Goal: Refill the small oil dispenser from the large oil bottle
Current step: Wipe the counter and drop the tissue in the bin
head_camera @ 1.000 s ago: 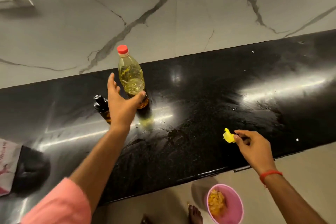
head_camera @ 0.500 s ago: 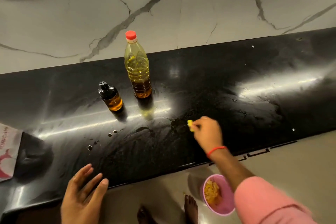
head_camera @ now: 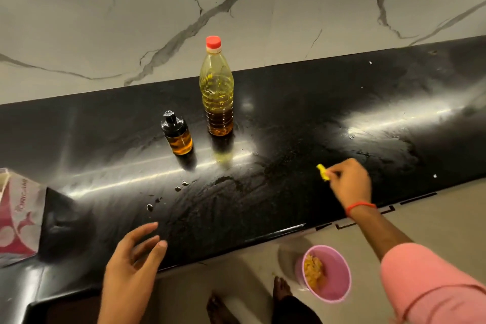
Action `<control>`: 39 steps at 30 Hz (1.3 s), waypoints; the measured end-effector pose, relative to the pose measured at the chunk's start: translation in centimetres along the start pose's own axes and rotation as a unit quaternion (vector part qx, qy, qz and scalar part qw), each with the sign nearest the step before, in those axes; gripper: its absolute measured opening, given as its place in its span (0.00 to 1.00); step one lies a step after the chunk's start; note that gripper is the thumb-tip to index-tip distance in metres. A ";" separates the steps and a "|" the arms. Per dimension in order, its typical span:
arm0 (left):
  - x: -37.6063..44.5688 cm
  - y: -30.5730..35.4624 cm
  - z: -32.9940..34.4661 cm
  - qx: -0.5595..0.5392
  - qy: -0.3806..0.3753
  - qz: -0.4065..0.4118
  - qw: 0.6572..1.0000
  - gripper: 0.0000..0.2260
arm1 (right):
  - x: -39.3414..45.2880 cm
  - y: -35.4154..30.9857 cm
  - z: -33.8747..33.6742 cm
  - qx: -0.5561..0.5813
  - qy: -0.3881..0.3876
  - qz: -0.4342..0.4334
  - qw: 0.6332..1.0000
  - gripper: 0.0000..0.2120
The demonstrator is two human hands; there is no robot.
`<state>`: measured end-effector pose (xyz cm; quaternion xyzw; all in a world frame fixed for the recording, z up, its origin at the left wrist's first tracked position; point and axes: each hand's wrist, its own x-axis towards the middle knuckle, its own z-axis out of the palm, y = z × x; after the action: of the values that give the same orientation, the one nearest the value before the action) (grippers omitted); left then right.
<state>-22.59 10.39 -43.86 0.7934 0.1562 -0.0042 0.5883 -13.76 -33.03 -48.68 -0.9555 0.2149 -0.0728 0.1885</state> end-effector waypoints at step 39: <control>4.3 3.1 2.7 0.141 0.056 0.056 0.987 0.15 | 4.0 -7.9 2.6 -0.038 -0.071 -0.198 0.977 0.17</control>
<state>-17.23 8.15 -42.67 0.8750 0.1418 0.0515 0.4600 -6.52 -27.30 -47.76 -0.9883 0.0100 -0.0325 0.1485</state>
